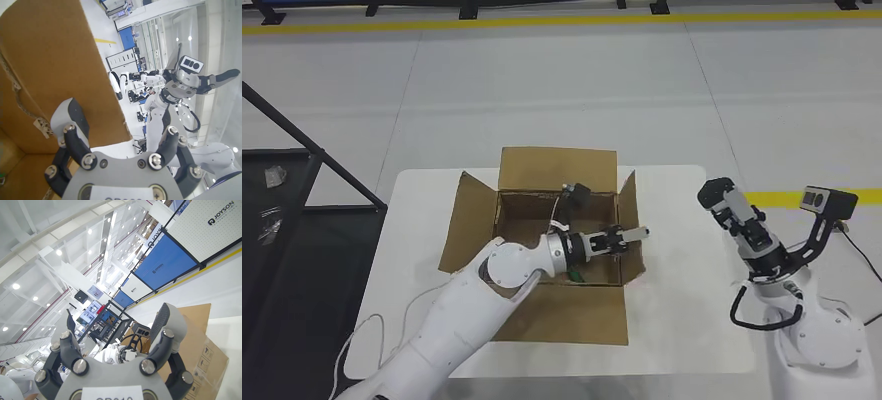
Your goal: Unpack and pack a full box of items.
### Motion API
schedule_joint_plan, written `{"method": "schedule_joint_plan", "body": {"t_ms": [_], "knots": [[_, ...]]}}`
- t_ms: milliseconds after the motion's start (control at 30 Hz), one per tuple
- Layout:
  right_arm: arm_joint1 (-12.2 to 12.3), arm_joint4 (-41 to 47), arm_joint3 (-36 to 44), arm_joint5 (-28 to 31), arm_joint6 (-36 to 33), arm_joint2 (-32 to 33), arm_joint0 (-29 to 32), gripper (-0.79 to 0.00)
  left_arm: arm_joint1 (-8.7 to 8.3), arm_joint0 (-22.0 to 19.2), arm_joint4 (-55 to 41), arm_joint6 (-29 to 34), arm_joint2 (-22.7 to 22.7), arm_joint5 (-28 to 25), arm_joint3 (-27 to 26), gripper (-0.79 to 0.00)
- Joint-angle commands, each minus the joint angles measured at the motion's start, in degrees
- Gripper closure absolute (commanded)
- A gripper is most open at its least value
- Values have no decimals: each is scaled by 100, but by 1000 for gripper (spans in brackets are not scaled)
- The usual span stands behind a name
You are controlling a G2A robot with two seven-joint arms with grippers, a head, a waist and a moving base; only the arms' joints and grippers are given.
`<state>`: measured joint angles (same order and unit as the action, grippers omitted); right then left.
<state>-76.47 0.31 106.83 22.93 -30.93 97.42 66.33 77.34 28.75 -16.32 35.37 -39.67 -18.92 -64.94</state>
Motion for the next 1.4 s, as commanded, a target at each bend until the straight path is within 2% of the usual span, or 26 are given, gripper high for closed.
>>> {"method": "schedule_joint_plan", "body": {"t_ms": [0, 500, 700, 900, 1067, 1233, 1367], "knots": [[19, 9, 35, -5, 44, 90, 97, -785, 161, -142, -25, -113, 232, 3, 283, -785], [140, 269, 68, 120, 144, 499, 556, -785, 1190, -909, 378, -740, 1218, 559, 1958, -785], [181, 307, 66, 103, 114, 484, 584, -785, 1473, -1064, 497, -748, 1307, 498, 2482, -785], [214, 372, -109, 111, 56, 308, 403, -785, 1551, -1120, 507, -684, 1137, 243, 2839, -785], [237, 336, -192, 100, 48, 129, 227, -785, 1530, -1135, 510, -604, 922, 45, 2862, -785], [260, 279, -220, 73, 62, -9, 105, -785, 1387, -1081, 416, -450, 540, -178, 2642, -785], [273, 273, -283, 40, 88, -140, -17, -785, 1156, -924, 262, -152, 53, -323, 2158, -785]]}}
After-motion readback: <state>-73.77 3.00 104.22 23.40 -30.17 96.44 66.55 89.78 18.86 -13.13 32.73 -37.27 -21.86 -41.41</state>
